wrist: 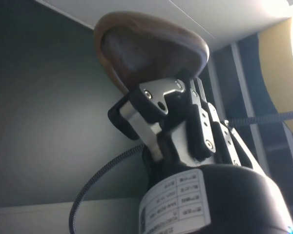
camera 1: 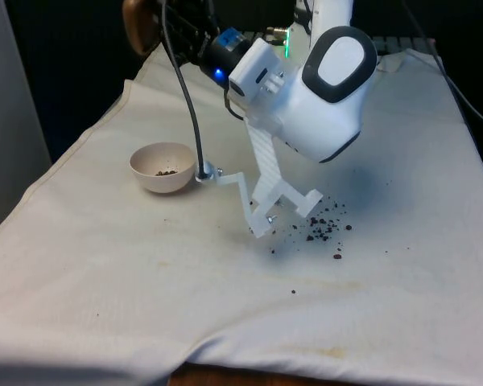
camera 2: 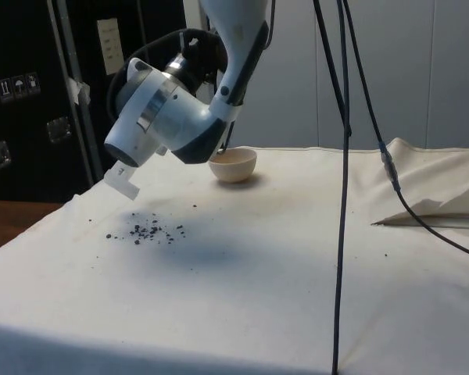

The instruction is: Pour the coffee beans from the cup into the bowl.

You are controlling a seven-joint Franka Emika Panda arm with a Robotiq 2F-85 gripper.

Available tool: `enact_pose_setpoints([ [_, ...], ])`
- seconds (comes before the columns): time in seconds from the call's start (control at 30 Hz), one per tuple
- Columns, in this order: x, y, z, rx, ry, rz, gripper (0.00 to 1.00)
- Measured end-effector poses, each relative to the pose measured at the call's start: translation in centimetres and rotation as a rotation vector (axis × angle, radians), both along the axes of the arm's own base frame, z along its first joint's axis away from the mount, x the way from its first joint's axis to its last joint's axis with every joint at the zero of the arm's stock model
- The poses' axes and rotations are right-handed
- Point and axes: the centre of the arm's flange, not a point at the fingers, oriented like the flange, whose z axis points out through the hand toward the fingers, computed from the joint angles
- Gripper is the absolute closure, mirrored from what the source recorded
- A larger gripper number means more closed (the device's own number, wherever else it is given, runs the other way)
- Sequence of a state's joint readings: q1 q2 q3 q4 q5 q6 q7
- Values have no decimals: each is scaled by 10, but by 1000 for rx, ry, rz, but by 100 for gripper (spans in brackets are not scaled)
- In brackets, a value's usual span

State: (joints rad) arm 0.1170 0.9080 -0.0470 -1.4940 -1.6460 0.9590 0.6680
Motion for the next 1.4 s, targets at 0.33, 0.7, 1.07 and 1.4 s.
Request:
enact_pose_setpoints([
  [0.33,0,0,0,-1,-2,1,100],
  [0.7,1,-1,6,0,-15,0,100],
  [1.07,2,3,30,24,-47,-9,100],
  [1.4,1,6,42,55,-73,-24,100],
])
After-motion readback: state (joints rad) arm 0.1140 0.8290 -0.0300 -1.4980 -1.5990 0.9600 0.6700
